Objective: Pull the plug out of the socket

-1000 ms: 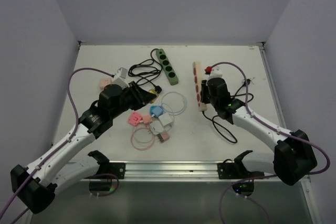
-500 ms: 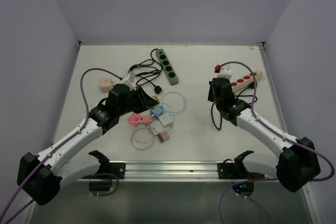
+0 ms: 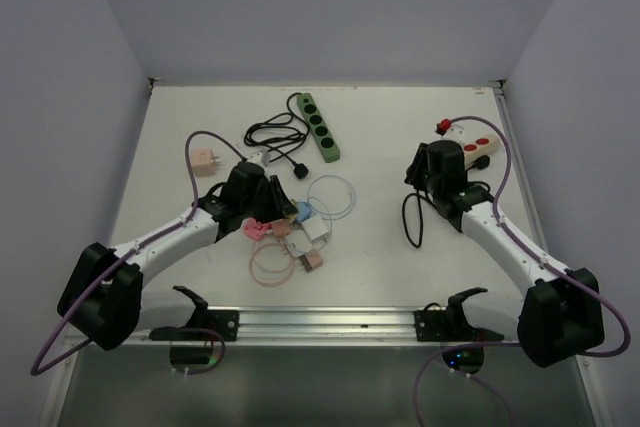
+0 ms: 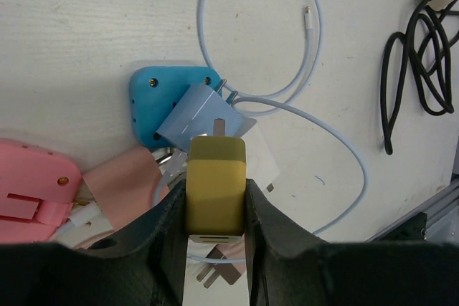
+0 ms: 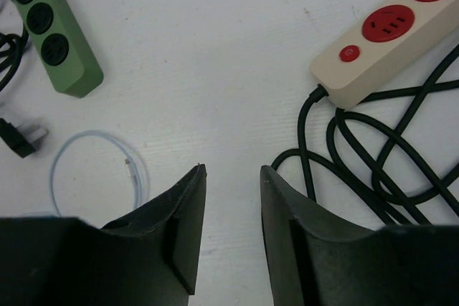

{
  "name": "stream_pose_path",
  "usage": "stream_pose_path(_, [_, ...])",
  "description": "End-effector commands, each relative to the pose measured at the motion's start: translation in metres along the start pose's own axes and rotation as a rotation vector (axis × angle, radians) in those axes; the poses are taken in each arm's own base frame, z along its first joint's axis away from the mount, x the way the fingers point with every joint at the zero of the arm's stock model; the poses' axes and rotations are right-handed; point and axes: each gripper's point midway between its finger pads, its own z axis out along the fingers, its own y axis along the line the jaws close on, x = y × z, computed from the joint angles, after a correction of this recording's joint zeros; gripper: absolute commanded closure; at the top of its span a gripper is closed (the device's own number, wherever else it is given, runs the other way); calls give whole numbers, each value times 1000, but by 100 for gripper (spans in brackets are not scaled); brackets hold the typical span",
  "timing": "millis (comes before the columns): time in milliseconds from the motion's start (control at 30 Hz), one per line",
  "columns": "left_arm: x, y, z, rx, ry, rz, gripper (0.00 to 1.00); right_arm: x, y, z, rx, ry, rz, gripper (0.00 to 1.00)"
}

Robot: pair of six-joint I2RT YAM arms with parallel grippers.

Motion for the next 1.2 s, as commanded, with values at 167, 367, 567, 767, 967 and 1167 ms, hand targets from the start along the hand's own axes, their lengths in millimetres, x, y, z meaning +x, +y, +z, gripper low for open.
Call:
stream_pose_path(167, [-8,6,9,4,-37,63,55,-12,40,-27,-287,60,161,43])
stream_pose_path(367, [-9,11,3,-20,-52,81,36,-2,100,-66,-690,217,166,27])
stream_pose_path(567, [-17,10,-9,-29,-94,92,19,-6,128,-106,-933,269,144,19])
stream_pose_path(767, [-37,-1,-33,-29,-167,116,1,-12,130,-133,-1003,257,80,16])
stream_pose_path(967, [-71,-13,-77,-54,-311,148,1,-19,116,-140,-912,187,14,13])
stream_pose_path(1167, [-108,-15,-141,-118,-513,173,0,-37,88,-146,-733,56,-60,8])
